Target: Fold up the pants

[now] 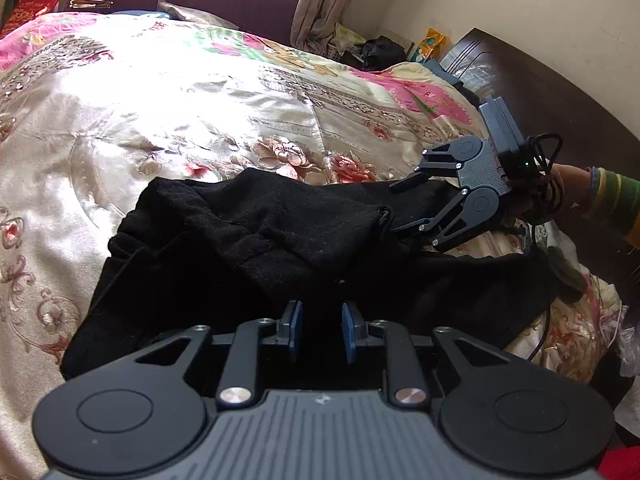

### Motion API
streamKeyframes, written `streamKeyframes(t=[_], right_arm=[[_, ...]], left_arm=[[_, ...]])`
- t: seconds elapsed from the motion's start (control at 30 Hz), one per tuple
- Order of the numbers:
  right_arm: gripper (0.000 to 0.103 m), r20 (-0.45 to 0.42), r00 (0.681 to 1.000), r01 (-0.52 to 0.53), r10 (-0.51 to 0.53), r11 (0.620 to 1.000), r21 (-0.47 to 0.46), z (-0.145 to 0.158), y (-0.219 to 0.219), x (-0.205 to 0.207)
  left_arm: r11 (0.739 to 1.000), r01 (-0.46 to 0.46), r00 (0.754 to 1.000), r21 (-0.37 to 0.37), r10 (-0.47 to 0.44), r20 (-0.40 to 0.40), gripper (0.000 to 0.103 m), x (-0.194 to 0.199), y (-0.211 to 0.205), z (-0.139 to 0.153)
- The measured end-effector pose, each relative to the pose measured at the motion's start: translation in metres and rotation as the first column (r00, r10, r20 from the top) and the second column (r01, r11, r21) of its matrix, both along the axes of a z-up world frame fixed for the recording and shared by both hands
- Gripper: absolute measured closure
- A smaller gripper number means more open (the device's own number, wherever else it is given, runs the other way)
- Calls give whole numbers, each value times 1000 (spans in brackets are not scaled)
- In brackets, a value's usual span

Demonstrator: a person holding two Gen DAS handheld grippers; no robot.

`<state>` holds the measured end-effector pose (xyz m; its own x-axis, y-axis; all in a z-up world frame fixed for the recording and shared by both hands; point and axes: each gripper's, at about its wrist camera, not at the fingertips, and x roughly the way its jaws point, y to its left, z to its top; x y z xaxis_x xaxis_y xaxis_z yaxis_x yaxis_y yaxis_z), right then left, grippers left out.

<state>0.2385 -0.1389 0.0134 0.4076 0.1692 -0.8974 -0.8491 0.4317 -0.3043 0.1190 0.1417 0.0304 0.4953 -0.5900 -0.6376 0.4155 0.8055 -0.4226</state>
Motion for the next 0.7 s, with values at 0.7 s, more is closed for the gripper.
streamKeyframes(t=[0.7], right_arm=[[37, 4, 995, 102, -103, 987, 126, -9, -6, 7]], left_arm=[[994, -4, 993, -106, 17, 120, 88, 13, 1, 47]])
